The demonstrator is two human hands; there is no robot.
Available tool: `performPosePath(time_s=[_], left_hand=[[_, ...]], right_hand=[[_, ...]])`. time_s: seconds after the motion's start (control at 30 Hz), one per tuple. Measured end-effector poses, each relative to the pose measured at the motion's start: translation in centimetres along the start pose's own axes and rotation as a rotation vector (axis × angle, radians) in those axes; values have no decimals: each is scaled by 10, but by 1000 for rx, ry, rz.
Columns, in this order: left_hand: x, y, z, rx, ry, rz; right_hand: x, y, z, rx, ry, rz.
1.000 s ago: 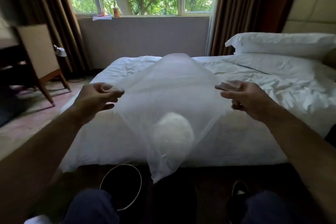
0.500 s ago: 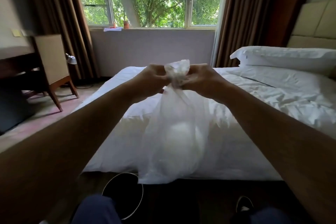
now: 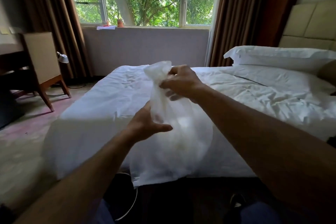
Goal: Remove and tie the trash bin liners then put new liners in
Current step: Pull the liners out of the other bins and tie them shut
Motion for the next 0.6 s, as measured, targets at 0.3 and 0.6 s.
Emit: performPosePath(time_s=[0.3, 0.6], left_hand=[[17, -1, 28, 130, 419, 63], [-5, 3, 18, 70, 444, 23]], right_hand=[[-84, 28, 68, -15, -143, 136], [-94, 52, -41, 284, 24, 138]])
Point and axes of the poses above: each hand's wrist, its own y-axis away from the middle knuckle, its own z-axis out of the back of the hand, x = y × z, the point moved 4 cm from there along -y, towards the middle knuckle, and after that the axes turned 6 degrees about y, right-handed, at the moved point
